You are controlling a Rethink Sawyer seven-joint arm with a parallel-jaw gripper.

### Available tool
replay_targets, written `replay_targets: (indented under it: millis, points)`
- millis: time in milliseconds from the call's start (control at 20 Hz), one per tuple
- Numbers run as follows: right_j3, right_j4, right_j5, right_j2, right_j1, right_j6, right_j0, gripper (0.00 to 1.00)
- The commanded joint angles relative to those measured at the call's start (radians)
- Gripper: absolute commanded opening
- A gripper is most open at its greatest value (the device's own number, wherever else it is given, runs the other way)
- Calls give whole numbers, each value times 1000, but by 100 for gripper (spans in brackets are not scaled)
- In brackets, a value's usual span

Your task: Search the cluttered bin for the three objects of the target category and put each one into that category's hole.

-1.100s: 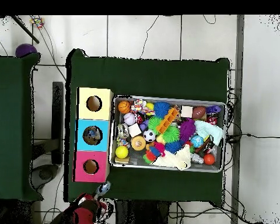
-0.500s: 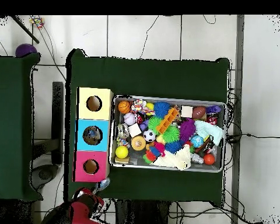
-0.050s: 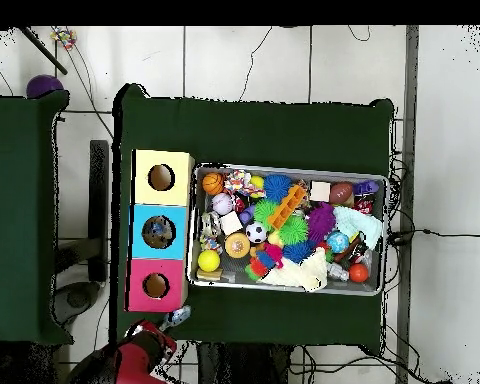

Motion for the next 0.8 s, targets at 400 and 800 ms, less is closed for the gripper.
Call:
replay_targets:
  millis: [400,800]
  points:
    - [-289,109,150,-38,66,286,65,0]
    - [-243,-15,357,-170,-72,283,126,0]
